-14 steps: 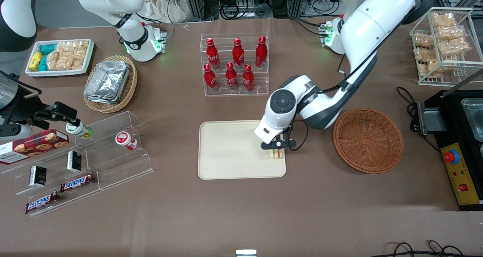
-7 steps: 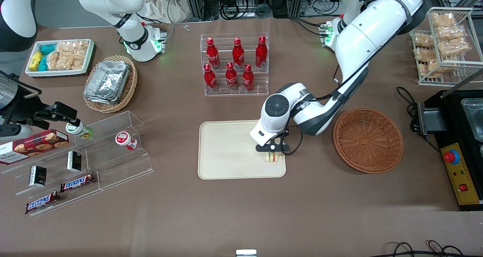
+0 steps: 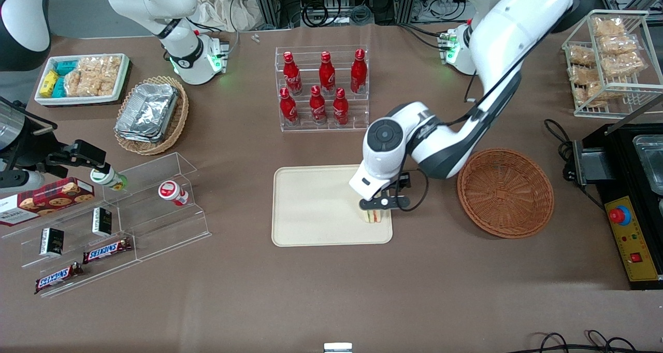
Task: Place sandwich from basket to tray
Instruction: 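Lower the sandwich onto the tray and open the left gripper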
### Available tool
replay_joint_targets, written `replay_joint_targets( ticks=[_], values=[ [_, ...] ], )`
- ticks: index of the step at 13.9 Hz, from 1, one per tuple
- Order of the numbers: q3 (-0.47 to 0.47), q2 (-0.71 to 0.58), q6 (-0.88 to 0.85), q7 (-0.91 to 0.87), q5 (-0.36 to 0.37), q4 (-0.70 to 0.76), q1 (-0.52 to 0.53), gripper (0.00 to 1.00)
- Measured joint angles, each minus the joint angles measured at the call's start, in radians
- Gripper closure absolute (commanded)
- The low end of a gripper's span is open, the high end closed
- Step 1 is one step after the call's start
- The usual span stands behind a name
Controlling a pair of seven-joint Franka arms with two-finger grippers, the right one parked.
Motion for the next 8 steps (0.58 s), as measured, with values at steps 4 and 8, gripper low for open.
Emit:
replay_joint_targets(
  ticks=[4, 8],
  values=[
    [0.002, -0.181, -0.068, 0.000, -0.096, 0.001, 0.132, 0.00],
    [0.002, -0.299, -0.148, 0.006, -0.160, 0.001, 0.265, 0.00]
  ],
)
